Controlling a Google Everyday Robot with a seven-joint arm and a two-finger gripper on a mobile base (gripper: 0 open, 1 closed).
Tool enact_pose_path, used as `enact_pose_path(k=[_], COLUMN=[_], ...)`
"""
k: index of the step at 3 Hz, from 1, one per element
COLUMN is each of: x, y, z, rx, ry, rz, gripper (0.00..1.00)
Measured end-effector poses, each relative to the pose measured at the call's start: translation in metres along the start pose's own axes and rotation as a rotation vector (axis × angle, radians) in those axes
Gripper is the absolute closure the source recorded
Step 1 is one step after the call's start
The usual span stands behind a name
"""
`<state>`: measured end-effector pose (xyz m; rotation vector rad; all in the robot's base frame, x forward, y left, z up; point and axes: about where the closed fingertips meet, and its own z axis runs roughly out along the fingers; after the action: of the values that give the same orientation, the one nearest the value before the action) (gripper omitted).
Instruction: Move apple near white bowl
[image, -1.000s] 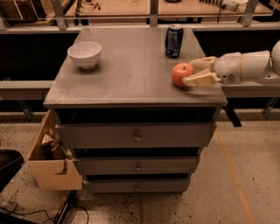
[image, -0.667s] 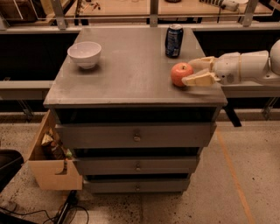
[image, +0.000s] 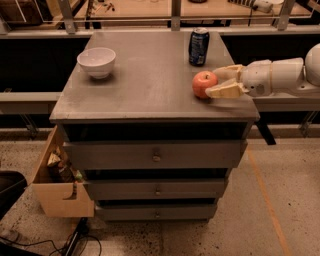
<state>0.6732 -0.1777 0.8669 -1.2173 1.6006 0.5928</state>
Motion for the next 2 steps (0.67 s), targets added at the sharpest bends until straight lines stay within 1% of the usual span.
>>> enact_pose_path(k=[1, 2], x=[-0.0004, -0.0008], y=[0.0009, 0.0019], z=[0.0031, 0.0065], rx=[-0.005, -0.011], ry=[-0.001, -0.003], rz=[0.0, 0.0], gripper=[0.16, 0.0])
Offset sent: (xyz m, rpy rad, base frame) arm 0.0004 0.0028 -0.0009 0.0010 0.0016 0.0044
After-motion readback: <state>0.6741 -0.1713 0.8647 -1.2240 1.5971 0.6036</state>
